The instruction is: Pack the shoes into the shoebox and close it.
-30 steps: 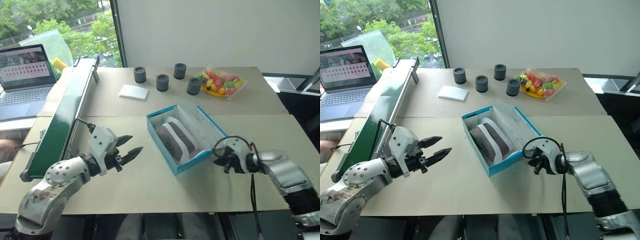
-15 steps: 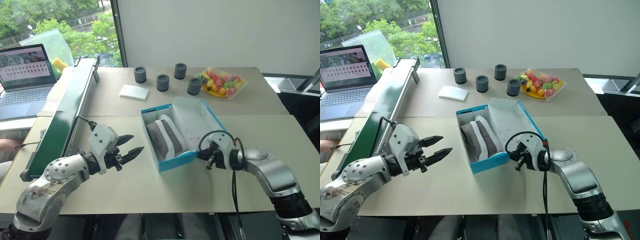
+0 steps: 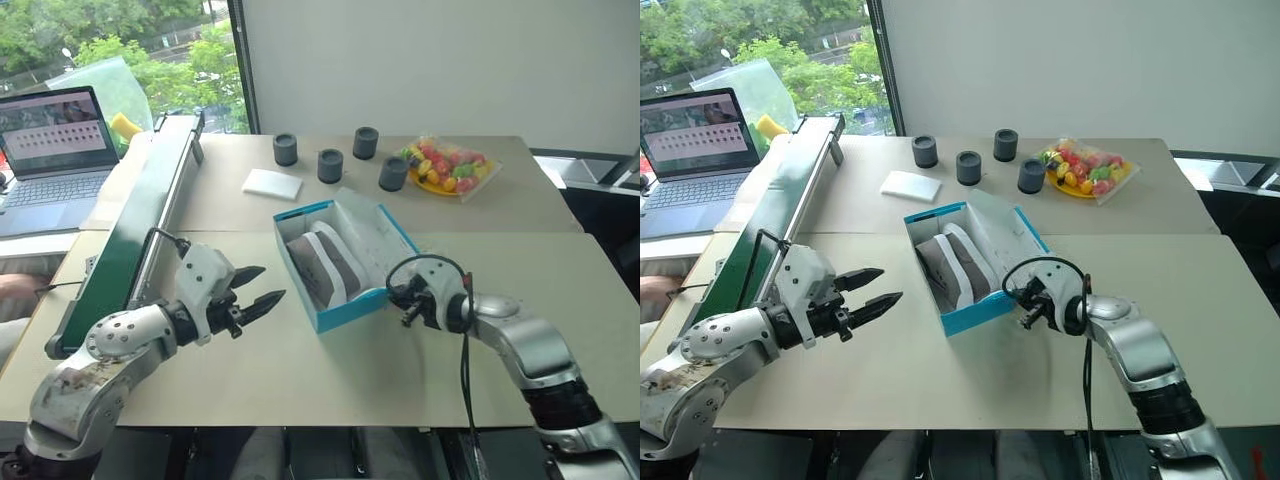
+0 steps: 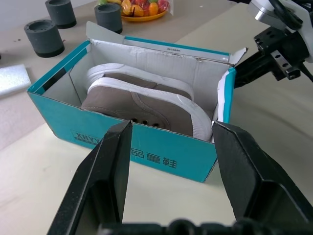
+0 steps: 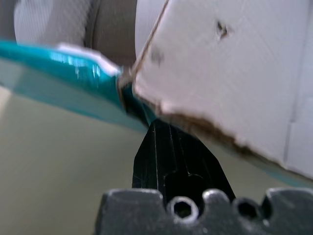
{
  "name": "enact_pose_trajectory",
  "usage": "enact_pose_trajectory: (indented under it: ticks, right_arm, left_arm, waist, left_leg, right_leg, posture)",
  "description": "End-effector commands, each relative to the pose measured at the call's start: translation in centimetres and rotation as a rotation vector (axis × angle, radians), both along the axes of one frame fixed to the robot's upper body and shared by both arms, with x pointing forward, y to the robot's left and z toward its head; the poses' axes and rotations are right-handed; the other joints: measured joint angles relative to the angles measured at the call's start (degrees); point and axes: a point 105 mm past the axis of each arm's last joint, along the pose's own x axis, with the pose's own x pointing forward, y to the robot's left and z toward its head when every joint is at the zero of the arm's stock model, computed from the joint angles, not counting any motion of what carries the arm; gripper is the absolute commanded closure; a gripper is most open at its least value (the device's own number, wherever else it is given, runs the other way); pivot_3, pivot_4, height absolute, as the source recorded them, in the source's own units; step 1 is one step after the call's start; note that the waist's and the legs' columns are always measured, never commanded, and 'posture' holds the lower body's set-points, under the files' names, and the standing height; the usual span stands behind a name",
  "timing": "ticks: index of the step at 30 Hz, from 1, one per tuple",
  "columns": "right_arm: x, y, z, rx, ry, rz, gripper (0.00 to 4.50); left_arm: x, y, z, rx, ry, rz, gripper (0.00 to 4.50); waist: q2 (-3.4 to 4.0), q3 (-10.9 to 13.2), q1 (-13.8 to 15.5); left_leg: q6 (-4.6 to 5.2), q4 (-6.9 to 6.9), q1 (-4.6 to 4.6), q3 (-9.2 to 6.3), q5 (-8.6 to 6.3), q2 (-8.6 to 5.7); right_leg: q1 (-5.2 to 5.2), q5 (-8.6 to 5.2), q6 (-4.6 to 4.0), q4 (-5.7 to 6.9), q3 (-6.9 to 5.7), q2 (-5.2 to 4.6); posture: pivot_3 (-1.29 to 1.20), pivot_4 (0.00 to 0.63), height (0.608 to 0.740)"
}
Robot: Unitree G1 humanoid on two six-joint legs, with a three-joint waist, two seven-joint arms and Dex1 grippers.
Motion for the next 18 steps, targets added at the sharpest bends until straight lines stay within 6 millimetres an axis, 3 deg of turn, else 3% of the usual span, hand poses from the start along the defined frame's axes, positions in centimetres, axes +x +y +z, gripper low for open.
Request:
enact_pose_trajectory:
  ticks: [1,4,9,13,18]
  right_arm:
    - [-1.5,0.0,-0.2,-0.016,0.043,0.042,4.49]
    - [-1.1,-2.0,-2.5,-0.104,0.078,-0.103,4.49]
    - [0.4,-1.7,-4.3,-0.044,0.075,-0.350,4.49]
    - [1.8,-1.1,-4.4,0.126,0.056,-0.617,4.49]
    - [3.3,-1.0,-3.1,0.465,0.052,-0.908,4.49]
  left_arm:
    - [0.0,0.0,0.8,0.010,-0.036,-0.010,1.75]
    - [0.1,0.0,0.9,0.009,-0.039,-0.012,1.75]
    - [0.3,0.0,1.0,0.011,-0.043,-0.015,1.75]
    - [0.3,0.0,1.1,0.017,-0.045,-0.021,1.75]
    - [0.4,0.1,1.1,0.024,-0.045,-0.024,1.75]
  waist:
    - [0.00,0.00,-0.07]
    - [-0.02,-0.01,-0.33]
    - [-0.23,-0.14,-0.87]
    - [-0.36,-0.21,-1.76]
    - [-0.29,-0.18,-1.69]
  left_leg:
    - [0.00,0.00,0.01,0.00,0.00,0.00]
    - [0.00,0.00,0.08,0.01,-0.01,0.03]
    - [0.00,0.01,0.18,0.04,0.00,0.07]
    - [0.00,0.01,0.33,0.02,0.00,0.15]
    - [0.00,0.04,0.37,0.04,0.01,0.17]
  right_leg:
    - [0.01,0.00,0.00,0.00,0.00,0.00]
    - [0.08,-0.05,0.08,-0.01,0.00,0.04]
    - [0.16,-0.07,0.12,0.01,0.05,0.08]
    - [0.31,-0.07,0.25,0.00,0.06,0.11]
    - [0.26,-0.01,0.30,0.03,0.08,0.12]
  posture:
    - [0.00,0.150,0.740]
    - [0.00,0.150,0.740]
    - [0.00,0.150,0.740]
    - [0.00,0.150,0.740]
    - [0.00,0.150,0.740]
